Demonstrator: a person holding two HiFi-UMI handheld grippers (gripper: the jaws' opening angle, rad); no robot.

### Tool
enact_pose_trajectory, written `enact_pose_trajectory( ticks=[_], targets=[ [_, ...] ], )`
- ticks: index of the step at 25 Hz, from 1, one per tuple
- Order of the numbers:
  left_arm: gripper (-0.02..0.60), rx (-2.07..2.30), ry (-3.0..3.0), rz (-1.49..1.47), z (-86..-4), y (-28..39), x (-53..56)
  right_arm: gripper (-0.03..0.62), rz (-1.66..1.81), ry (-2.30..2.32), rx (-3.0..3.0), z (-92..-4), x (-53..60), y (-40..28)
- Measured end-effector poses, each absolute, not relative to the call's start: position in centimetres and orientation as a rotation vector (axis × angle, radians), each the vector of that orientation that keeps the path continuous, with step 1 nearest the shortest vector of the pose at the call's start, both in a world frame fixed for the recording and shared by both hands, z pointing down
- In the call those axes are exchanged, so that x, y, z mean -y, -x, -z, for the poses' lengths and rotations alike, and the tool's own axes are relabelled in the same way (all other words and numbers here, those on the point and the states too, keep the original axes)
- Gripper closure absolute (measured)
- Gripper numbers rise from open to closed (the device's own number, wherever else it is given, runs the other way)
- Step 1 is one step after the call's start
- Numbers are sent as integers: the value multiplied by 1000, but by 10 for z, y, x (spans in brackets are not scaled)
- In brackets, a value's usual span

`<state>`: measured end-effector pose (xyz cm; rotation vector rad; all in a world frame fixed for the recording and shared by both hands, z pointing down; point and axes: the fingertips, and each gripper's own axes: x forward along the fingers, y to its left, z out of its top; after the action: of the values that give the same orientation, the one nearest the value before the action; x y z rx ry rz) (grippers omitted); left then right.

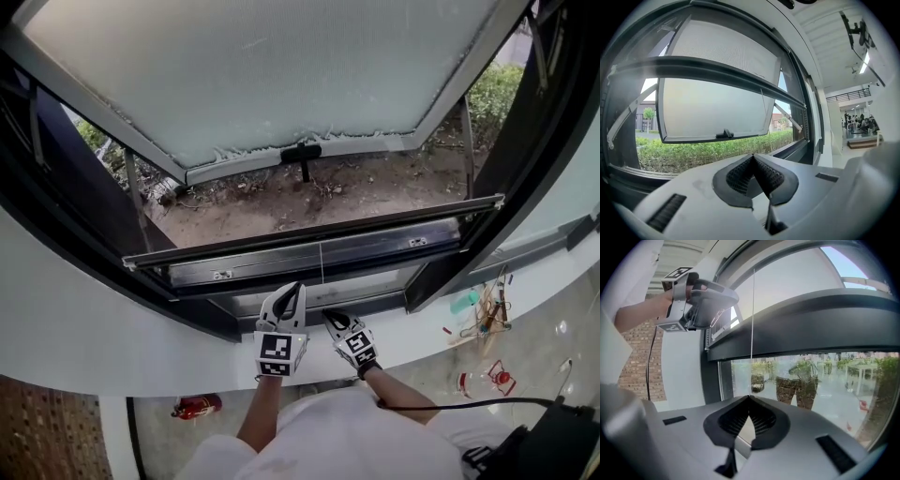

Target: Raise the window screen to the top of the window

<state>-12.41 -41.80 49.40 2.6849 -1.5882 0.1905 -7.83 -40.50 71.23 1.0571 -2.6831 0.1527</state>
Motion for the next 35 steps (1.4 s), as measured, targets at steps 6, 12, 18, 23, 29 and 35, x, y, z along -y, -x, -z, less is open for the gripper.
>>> enact_pose_trajectory(
  ticks=[6,12,18,23,29,35],
  targets=[
    [580,1592,-2679,-179,-494,127,412,591,-162,-1069,2703,-699,402,83],
    [580,1642,-2655,-130,-489,135,410,591,-166,-1086,2736,-683,400,84],
    [580,1622,-2655,-136,-493,131,406,591,-160,-1129,2774,-670,402,78],
    [580,1618,-2648,-142,-497,130,404,591,-110,-1150,2837,-642,406,82],
    [580,1626,-2649,-153,-495,131,400,591,-121,-1158,2900,-624,406,90],
    [580,1631,-2622,-118,-493,138,398,591,-66,-1211,2903,-617,407,86]
  ],
)
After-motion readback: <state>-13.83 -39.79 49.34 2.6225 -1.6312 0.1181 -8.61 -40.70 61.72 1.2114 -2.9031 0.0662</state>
